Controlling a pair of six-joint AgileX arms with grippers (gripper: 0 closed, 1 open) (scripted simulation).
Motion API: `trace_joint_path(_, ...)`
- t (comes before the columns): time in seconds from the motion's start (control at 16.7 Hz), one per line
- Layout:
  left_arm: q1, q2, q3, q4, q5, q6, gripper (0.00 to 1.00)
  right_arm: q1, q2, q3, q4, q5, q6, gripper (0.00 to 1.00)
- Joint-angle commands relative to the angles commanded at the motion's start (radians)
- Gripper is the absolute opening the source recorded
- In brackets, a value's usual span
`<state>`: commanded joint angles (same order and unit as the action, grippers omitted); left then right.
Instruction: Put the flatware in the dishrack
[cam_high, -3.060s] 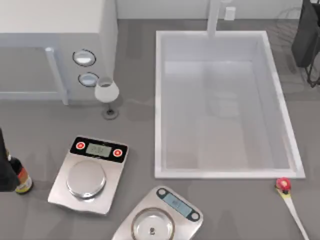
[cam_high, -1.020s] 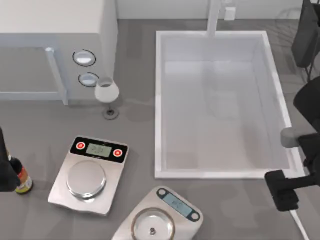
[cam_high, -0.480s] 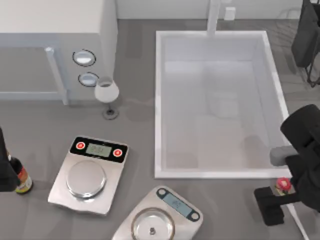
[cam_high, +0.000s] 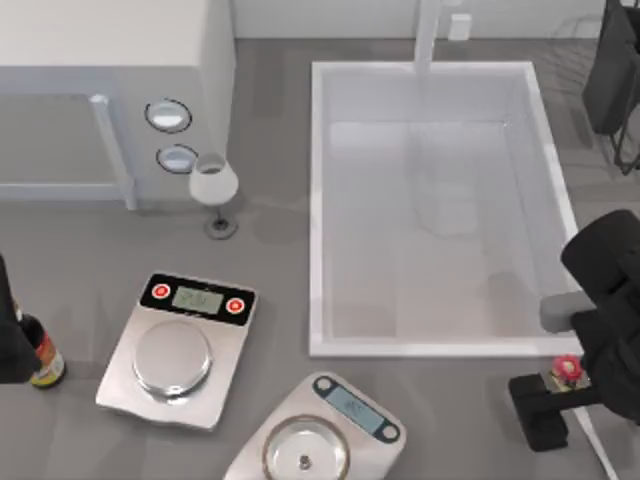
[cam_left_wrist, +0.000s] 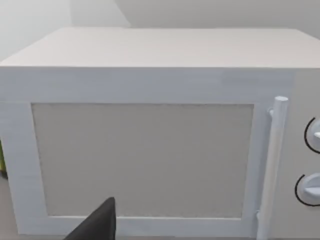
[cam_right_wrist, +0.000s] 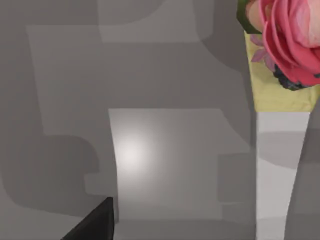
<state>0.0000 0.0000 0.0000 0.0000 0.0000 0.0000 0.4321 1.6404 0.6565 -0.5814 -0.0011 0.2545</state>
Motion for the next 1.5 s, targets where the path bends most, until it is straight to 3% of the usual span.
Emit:
trace_joint_path(0.54, 0.0, 0.0, 0.0, 0.0, 0.0, 0.0, 1.0, 0.0, 0.0, 0.0, 0.0, 0.0, 0.0, 0.02)
trace_joint_path(1.02, 0.0, 0.0, 0.0, 0.0, 0.0, 0.0, 1.0, 0.0, 0.0, 0.0, 0.0, 0.0, 0.0, 0.0)
trace_joint_path(1.5, 0.0, 0.0, 0.0, 0.0, 0.0, 0.0, 1.0, 0.003, -0.101, 0.247, -0.308, 0.013, 0.002, 0.0)
